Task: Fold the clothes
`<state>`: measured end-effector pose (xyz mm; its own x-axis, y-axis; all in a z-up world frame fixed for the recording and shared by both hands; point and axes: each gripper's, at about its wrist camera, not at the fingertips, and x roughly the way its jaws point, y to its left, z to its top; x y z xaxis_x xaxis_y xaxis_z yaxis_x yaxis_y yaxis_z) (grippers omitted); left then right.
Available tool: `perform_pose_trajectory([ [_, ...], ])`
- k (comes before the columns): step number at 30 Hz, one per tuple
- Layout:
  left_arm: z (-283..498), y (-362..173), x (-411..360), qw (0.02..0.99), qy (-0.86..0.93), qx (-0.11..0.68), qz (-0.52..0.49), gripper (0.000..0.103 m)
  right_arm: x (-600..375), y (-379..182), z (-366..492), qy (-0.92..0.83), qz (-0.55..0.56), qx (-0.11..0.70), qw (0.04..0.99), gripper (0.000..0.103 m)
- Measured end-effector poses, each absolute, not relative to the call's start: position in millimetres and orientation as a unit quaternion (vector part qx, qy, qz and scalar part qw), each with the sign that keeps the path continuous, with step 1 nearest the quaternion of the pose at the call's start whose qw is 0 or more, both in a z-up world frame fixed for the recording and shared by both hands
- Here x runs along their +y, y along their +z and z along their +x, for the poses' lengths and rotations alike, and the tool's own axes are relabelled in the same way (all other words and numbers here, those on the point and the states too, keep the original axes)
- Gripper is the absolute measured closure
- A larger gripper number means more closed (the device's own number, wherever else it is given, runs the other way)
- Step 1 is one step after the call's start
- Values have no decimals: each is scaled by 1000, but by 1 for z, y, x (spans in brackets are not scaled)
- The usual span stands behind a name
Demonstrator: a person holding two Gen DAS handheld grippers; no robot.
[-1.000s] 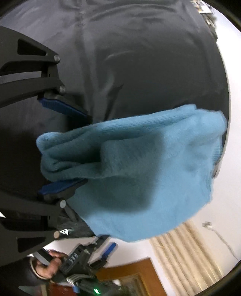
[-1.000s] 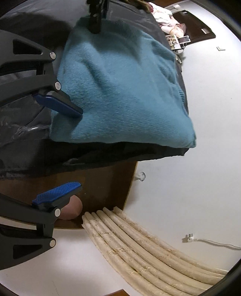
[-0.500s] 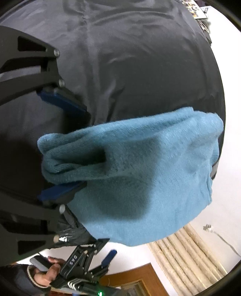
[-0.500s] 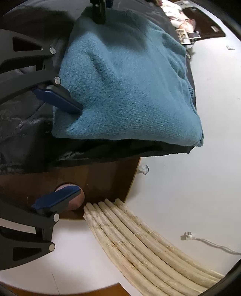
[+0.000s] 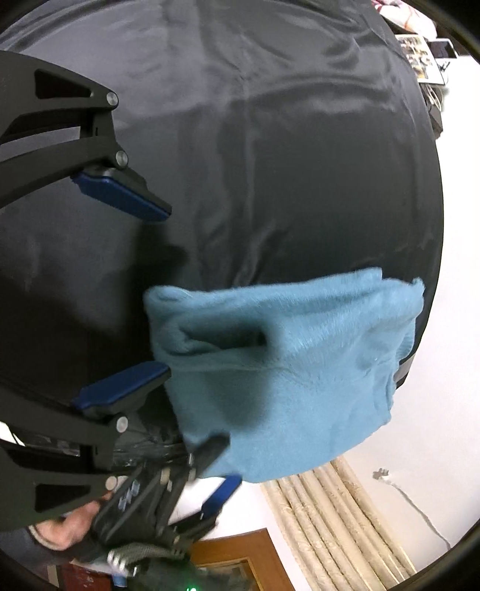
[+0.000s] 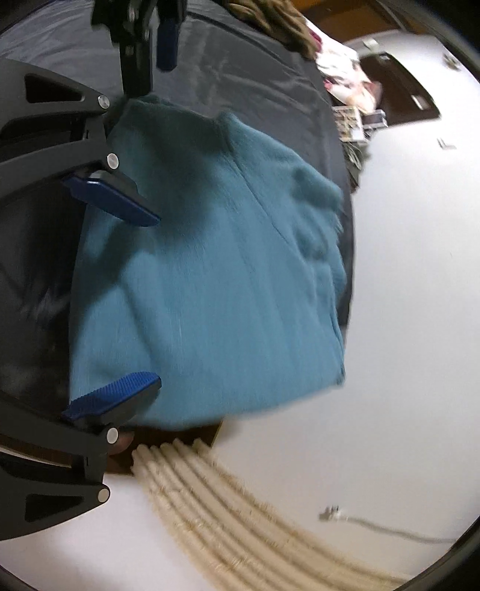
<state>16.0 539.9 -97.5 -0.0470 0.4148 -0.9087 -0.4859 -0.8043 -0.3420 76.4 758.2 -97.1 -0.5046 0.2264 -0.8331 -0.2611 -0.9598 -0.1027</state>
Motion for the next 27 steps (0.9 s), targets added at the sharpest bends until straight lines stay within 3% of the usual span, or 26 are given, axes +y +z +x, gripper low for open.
perform_pose_trajectory([
  [2,21,-92,526,312,724,22,-615,22,740,-111,74,864,-485,-7,139,19],
  [9,13,-83,511,322,724,7,-610,22,739,-124,76,863,-485,16,139,15],
  [16,-3,-77,508,336,727,20,-598,22,717,-86,55,876,-454,31,157,15],
  [27,-11,-73,481,341,737,41,-582,21,690,-124,20,866,-467,38,175,14],
])
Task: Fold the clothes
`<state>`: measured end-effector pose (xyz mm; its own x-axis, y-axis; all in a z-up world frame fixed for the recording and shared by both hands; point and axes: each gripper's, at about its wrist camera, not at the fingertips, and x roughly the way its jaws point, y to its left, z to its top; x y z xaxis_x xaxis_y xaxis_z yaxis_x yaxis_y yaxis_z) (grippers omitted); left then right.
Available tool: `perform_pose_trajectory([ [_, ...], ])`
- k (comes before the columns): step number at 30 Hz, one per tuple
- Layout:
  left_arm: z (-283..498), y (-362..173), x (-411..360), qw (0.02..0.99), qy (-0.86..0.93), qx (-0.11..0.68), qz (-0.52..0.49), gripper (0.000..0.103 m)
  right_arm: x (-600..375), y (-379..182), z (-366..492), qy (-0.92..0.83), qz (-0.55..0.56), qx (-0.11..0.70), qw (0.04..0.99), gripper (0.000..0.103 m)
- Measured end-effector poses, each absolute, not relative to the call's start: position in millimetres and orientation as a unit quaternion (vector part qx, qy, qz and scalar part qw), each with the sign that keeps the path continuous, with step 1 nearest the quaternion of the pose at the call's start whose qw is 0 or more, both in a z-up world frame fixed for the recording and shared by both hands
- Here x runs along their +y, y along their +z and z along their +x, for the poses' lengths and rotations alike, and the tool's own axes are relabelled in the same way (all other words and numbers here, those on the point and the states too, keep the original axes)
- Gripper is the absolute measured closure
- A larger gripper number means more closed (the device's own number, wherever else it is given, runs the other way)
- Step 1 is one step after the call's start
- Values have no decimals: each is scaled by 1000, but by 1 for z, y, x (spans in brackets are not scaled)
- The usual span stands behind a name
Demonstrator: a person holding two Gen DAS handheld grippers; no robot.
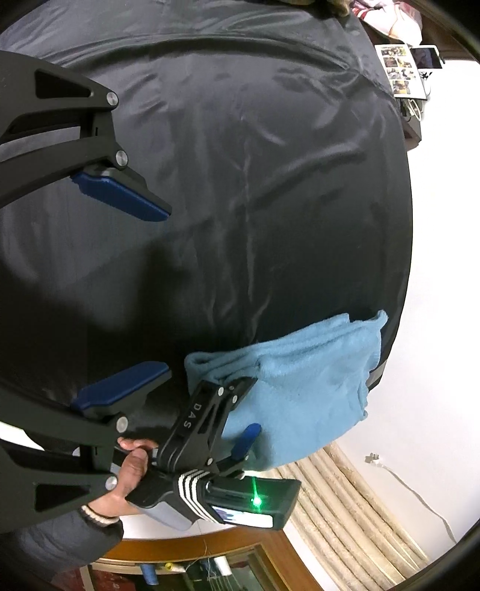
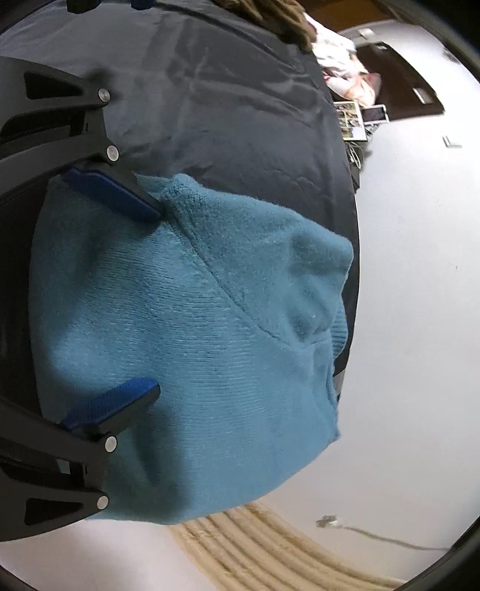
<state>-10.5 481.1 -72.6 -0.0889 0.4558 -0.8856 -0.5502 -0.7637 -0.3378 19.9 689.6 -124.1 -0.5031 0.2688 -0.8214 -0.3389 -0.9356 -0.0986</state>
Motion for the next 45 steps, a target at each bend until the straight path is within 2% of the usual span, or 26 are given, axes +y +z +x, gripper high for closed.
perform_pose_trajectory([
  [9,11,-68,507,355,739,75,-567,21,695,-123,32,870,-461,53,168,14],
  [15,21,-67,527,305,757,107,-568,15,712,-113,38,853,-497,82,135,13],
  [24,42,-67,576,261,770,118,-571,14,748,-93,77,827,-546,36,126,13],
  [30,52,-66,604,226,777,126,-574,14,792,-79,101,824,-544,66,145,13],
  [36,51,-60,615,202,786,105,-575,14,803,-59,113,841,-519,51,145,13],
  [45,58,-33,633,186,803,119,-553,14,806,-36,110,856,-494,42,145,13],
])
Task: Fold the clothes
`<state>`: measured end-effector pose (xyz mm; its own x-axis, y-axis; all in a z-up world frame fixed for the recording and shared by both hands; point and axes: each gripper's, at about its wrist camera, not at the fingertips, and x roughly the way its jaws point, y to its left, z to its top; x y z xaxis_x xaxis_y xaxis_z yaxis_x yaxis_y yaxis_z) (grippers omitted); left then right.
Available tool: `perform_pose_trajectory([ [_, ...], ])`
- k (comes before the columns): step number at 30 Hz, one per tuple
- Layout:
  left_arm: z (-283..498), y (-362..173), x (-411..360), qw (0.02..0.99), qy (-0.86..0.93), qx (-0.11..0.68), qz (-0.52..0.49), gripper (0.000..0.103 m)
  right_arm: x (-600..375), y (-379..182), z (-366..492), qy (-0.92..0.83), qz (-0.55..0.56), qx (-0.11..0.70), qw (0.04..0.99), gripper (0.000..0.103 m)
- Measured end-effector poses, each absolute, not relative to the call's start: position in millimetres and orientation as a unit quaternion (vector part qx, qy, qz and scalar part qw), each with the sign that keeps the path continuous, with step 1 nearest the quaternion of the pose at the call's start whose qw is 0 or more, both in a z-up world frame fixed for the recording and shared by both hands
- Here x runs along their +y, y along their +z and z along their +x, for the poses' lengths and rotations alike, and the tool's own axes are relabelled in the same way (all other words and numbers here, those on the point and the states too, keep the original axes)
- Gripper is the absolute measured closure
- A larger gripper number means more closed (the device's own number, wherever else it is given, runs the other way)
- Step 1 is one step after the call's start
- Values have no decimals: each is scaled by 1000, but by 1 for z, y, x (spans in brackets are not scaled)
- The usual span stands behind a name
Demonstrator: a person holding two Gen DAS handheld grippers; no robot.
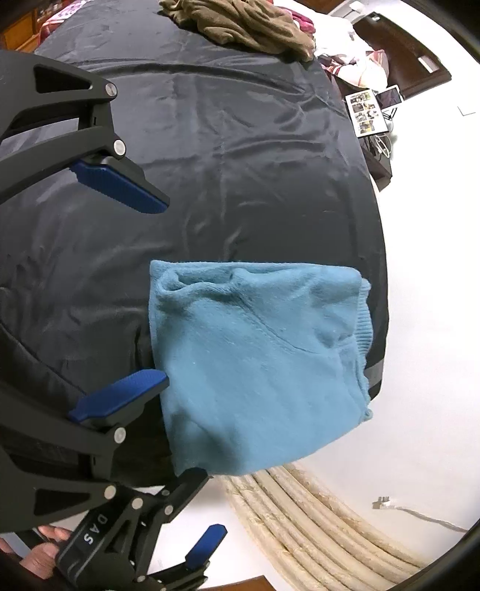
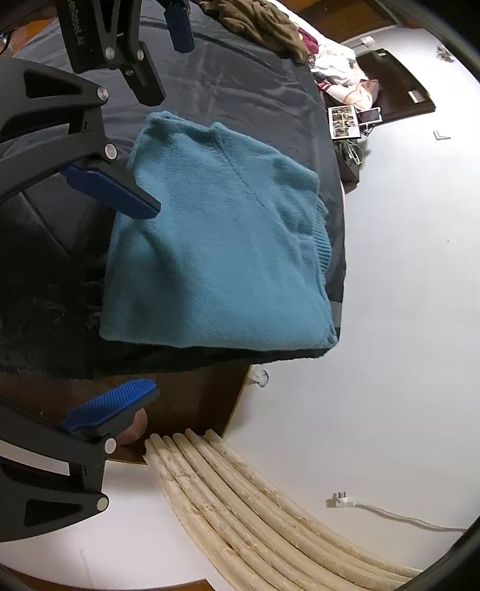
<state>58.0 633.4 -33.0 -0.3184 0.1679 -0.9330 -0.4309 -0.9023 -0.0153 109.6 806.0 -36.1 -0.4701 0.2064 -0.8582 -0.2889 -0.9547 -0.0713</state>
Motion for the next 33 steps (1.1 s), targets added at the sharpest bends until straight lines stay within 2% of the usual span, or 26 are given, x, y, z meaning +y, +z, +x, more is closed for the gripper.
perform_pose_trajectory([
  [11,52,7,620,175,829,74,-526,14,803,15,114,886,-438,48,143,13],
  [23,59,6,620,192,826,44,-528,14,800,15,119,892,-432,36,131,13],
  [33,68,24,632,179,851,78,-487,14,803,23,120,899,-417,36,130,13],
])
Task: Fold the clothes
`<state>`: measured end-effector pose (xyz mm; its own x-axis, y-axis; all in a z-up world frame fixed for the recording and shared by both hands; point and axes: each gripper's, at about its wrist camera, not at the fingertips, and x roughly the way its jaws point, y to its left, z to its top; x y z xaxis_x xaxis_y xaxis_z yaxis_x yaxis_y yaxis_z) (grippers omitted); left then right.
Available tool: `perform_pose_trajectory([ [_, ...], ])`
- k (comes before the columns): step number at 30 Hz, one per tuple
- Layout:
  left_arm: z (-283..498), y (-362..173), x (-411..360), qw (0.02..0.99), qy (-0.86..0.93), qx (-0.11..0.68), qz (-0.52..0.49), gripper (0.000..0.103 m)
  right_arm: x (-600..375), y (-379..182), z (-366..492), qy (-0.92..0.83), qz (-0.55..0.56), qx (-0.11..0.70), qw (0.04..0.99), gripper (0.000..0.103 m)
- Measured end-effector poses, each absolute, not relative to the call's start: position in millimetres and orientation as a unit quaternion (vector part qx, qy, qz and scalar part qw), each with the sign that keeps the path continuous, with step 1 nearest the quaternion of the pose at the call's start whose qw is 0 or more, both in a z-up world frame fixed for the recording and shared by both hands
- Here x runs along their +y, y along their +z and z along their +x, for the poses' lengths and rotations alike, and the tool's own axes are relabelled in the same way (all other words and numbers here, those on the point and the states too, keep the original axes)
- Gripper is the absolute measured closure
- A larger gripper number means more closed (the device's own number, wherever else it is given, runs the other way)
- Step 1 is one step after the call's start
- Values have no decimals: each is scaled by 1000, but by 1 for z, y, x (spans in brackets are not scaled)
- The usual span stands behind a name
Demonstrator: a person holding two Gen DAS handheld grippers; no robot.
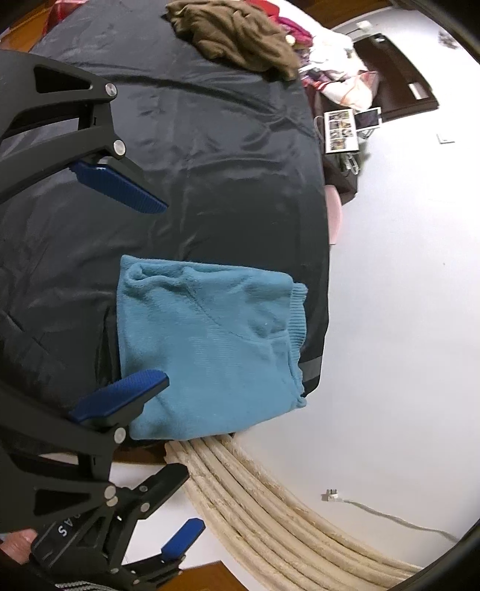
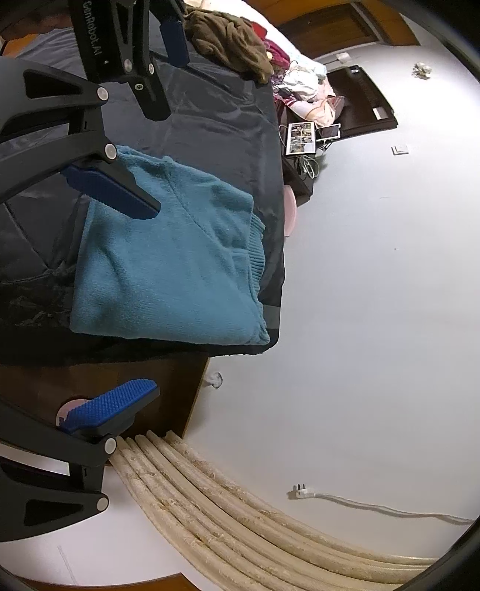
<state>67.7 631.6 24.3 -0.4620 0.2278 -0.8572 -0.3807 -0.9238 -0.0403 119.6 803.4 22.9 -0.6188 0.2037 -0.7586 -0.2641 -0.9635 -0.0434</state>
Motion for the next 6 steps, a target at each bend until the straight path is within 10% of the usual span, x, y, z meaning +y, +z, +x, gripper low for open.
perform_pose_trajectory([
  [6,71,14,637,196,844,82,-493,14,806,7,120,891,-433,42,130,13],
])
